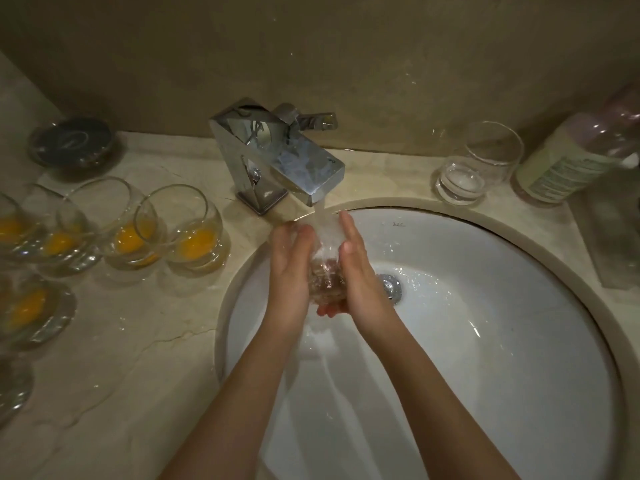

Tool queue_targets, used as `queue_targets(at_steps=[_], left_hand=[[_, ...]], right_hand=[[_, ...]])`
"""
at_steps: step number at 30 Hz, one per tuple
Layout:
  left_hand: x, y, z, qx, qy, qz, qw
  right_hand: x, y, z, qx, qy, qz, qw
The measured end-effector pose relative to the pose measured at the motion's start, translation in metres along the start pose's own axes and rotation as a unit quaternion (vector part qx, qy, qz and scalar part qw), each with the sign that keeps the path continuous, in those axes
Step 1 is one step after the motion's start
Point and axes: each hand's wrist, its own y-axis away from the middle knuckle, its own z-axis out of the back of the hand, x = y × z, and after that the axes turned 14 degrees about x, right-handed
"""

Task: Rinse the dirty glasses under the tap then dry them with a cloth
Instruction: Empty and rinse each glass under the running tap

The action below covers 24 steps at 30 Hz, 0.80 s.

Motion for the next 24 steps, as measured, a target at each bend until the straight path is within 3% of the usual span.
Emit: queue_targets(at_steps=[2, 4, 9, 11, 14, 17, 19, 21, 24], left_hand=[[0.001, 0.001, -0.001, 0.006, -0.056, -0.024, 0.998], [0.0, -0.001, -0.001, 0.011, -0.079, -0.038, 0.996], [-0.007, -0.005, -0.002, 0.027, 0.047, 0.007, 0.998], [-0.006, -0.005, 0.0, 0.022, 0.048, 0.0, 0.999], [-0.003, -0.005, 0.004, 0.026, -0.039, -0.023, 0.999], [-0.002, -0.005, 0.006, 0.029, -0.081, -0.018, 0.996], [-0.004, -0.006, 0.007, 0.028, -0.017, 0.002, 0.999], [-0.003, -0.008, 0.008, 0.023, 0.035, 0.014, 0.999], [-0.003, -0.008, 0.008, 0.013, -0.007, -0.007, 1.0]], right_hand=[[0.002, 0.004, 0.001, -0.004, 0.103, 0.012, 0.995], [0.004, 0.006, 0.003, -0.007, 0.116, 0.009, 0.993], [0.006, -0.001, 0.002, 0.036, -0.154, 0.0, 0.987], [0.005, -0.001, 0.001, 0.027, -0.095, -0.004, 0.995], [0.005, 0.004, -0.003, 0.007, 0.097, 0.015, 0.995], [0.001, 0.004, -0.006, 0.008, 0.07, 0.03, 0.997], [-0.001, -0.003, -0.008, 0.023, -0.058, 0.012, 0.998], [-0.003, -0.004, -0.009, 0.026, -0.108, 0.012, 0.994], [-0.002, 0.0, -0.008, 0.008, 0.03, 0.021, 0.999]])
